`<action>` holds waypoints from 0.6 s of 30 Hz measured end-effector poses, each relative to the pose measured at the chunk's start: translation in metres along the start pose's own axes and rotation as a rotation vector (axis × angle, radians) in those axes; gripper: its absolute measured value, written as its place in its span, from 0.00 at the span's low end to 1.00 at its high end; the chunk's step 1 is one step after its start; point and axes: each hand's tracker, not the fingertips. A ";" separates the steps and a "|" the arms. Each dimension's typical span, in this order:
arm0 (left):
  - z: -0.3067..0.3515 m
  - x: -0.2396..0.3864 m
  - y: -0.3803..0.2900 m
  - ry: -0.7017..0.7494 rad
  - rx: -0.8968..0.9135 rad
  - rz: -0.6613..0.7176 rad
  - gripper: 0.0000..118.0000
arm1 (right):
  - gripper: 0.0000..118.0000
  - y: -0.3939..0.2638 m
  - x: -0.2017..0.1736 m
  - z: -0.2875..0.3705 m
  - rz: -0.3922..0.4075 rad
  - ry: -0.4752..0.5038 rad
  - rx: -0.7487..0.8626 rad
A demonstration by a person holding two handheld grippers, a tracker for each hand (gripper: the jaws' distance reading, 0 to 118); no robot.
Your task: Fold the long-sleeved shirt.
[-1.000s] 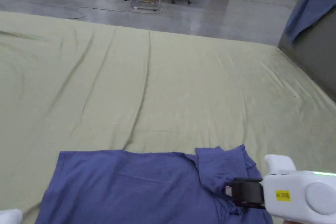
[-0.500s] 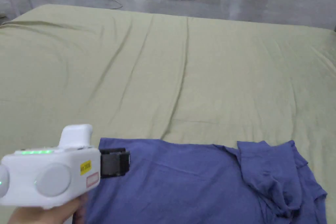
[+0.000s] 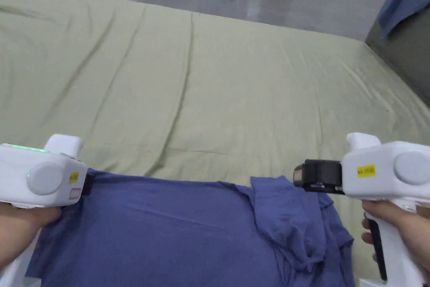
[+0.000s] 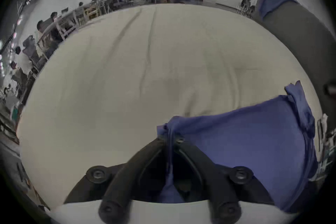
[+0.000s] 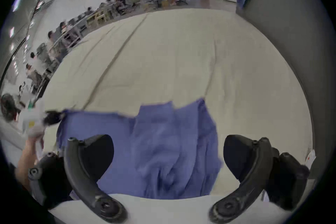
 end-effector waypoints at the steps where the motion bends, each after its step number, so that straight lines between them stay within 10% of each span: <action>1: 0.004 -0.001 0.001 -0.040 -0.003 0.002 0.01 | 1.00 0.019 0.004 -0.019 -0.033 -0.021 -0.037; 6: 0.019 -0.004 -0.001 -0.083 0.002 0.052 0.01 | 0.95 0.044 0.021 -0.098 -0.238 -0.055 -0.252; 7: 0.021 -0.004 -0.002 -0.088 -0.001 0.053 0.01 | 0.79 0.041 0.022 -0.105 -0.262 -0.056 -0.283; 8: 0.023 -0.005 -0.003 -0.092 -0.002 0.052 0.01 | 0.34 0.036 0.022 -0.109 -0.270 -0.068 -0.311; 12: 0.035 -0.007 -0.011 -0.113 0.018 0.051 0.01 | 0.06 0.029 0.047 -0.078 -0.407 0.022 -0.178; 18: 0.099 -0.021 -0.043 -0.275 0.167 0.087 0.01 | 0.06 -0.039 0.031 0.055 -0.076 0.160 0.019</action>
